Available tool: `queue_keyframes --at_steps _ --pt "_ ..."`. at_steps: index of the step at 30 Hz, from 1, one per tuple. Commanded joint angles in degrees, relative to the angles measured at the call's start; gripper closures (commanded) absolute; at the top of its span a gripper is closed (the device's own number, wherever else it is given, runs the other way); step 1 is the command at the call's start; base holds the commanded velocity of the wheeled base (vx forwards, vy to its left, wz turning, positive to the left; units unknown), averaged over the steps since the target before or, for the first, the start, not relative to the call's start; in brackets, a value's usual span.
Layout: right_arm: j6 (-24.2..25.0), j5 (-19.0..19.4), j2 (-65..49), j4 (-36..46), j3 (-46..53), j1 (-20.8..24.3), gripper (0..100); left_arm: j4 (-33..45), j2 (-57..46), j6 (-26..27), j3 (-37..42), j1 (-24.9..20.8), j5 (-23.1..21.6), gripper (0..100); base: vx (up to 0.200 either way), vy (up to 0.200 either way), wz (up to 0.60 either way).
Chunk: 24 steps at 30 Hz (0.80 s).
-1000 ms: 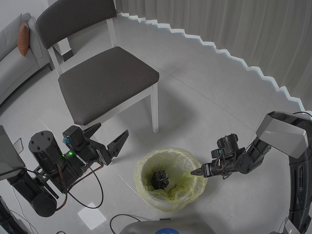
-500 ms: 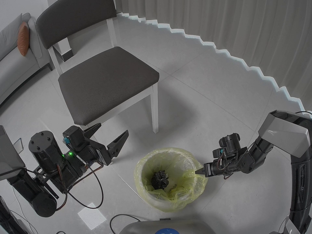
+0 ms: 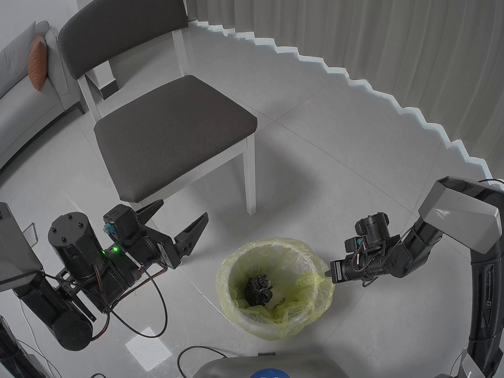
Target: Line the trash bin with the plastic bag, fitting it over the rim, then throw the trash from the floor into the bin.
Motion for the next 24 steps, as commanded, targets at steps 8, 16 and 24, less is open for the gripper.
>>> queue_keyframes --at_steps 8,16,24 --pt "-3.46 -0.89 4.09 0.61 -3.63 -0.59 100 -0.93 -0.04 -0.1 0.01 -0.01 -0.02 0 0.0 0.0 0.0" --pt "-6.44 -2.65 6.56 5.01 -10.4 -0.59 100 -0.93 0.22 -0.1 0.01 -0.01 -0.02 0 0.0 0.0 0.0" --pt "-7.94 -4.06 8.49 8.35 -16.37 -0.42 100 -0.93 0.4 -0.1 0.1 -0.01 -0.02 0 0.0 0.0 0.0"
